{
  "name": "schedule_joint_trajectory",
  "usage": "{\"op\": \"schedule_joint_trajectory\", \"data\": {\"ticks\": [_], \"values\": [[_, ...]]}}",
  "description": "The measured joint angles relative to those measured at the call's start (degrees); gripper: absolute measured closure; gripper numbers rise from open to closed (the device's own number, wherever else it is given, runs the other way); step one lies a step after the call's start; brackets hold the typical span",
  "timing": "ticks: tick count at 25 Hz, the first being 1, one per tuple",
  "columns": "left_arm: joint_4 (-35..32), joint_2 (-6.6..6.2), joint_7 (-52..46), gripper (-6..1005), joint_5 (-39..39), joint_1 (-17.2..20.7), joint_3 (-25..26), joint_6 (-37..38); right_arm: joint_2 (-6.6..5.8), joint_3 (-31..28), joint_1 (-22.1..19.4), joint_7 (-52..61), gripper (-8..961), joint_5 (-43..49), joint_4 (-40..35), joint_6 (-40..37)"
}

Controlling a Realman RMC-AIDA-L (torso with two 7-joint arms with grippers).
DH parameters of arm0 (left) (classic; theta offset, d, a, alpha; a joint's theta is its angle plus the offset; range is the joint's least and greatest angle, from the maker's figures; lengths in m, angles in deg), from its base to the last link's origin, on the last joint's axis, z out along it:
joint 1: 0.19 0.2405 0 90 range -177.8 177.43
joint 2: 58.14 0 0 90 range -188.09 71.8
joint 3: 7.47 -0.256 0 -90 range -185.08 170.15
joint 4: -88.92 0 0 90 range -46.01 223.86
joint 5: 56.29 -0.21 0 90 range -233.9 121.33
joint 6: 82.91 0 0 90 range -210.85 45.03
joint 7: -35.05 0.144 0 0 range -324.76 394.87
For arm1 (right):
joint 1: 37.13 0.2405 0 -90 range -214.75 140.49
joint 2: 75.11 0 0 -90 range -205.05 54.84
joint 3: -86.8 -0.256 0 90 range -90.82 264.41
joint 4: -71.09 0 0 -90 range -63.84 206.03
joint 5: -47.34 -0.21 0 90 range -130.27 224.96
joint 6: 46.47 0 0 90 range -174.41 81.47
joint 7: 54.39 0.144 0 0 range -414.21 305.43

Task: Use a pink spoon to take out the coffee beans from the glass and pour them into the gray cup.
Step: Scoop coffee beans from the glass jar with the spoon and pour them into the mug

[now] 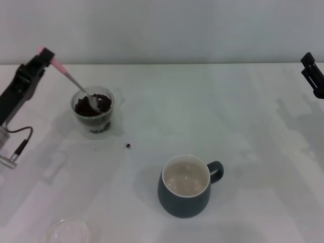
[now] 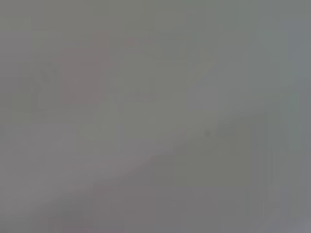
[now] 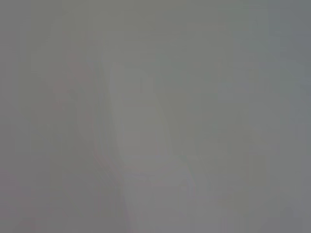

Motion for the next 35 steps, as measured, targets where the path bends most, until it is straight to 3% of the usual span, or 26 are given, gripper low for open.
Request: {"op": "schedule_joint_trajectory", "data": {"ticks": [14, 28, 35], "values": [[0.6, 0.43, -4.1, 873, -0.4, -3.4, -13.7, -3.3, 0.10, 2.2, -0.4, -0.3, 138, 0.8, 2.9, -0.4], [-0.4, 0.55, 0.5, 873, -0.5, -9.1, -27.6, 0.3, 0.10, 3.7, -0.8, -0.1, 138, 0.8, 4.8, -0.7], [-5.8, 0.58, 4.8, 872, -0.2, -10.2, -35.0, 4.8, 0.10, 3.7, -1.3, -0.1, 138, 0.8, 5.1, -0.5]]}}
